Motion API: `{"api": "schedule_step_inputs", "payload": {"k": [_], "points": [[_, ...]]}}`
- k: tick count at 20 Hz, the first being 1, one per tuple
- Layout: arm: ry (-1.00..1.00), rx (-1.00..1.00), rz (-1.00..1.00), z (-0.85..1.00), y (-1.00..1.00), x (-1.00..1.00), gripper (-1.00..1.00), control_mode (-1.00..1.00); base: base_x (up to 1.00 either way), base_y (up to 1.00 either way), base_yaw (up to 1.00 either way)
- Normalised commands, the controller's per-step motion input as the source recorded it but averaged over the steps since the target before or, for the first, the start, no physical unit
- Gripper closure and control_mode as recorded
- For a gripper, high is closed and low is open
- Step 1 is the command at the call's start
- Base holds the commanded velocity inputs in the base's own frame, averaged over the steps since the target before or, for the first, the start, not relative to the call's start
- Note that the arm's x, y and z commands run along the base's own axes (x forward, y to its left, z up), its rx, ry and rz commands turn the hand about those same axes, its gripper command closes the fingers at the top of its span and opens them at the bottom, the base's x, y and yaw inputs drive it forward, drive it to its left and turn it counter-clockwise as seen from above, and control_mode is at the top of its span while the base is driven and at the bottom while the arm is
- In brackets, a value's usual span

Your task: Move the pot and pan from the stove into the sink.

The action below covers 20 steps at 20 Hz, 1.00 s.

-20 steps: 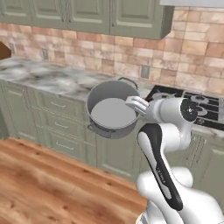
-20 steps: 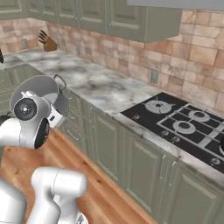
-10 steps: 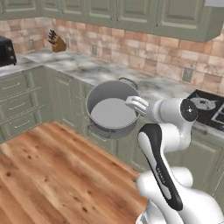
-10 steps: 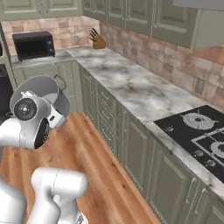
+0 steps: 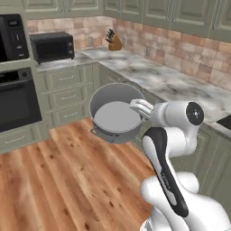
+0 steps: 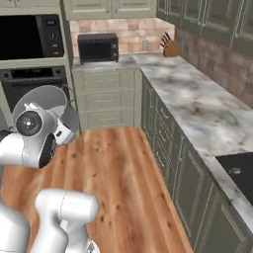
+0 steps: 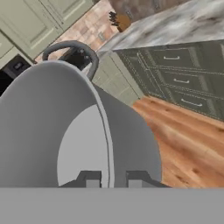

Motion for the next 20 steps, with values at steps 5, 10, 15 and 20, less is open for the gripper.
{"api": "schedule_step_inputs", "payload": {"k": [5, 10, 15, 20], "points": [[0.0, 0.0, 0.0, 0.0, 0.0, 0.0, 1.0, 1.0, -0.04, 0.0, 0.5], [0.0, 0.0, 0.0, 0.0, 0.0, 0.0, 1.0, 1.0, -0.04, 0.0, 0.5], [0.0, 0.0, 0.0, 0.0, 0.0, 0.0, 1.0, 1.0, -0.04, 0.0, 0.5], [0.0, 0.0, 0.0, 0.0, 0.0, 0.0, 1.0, 1.0, -0.04, 0.0, 0.5]]}}
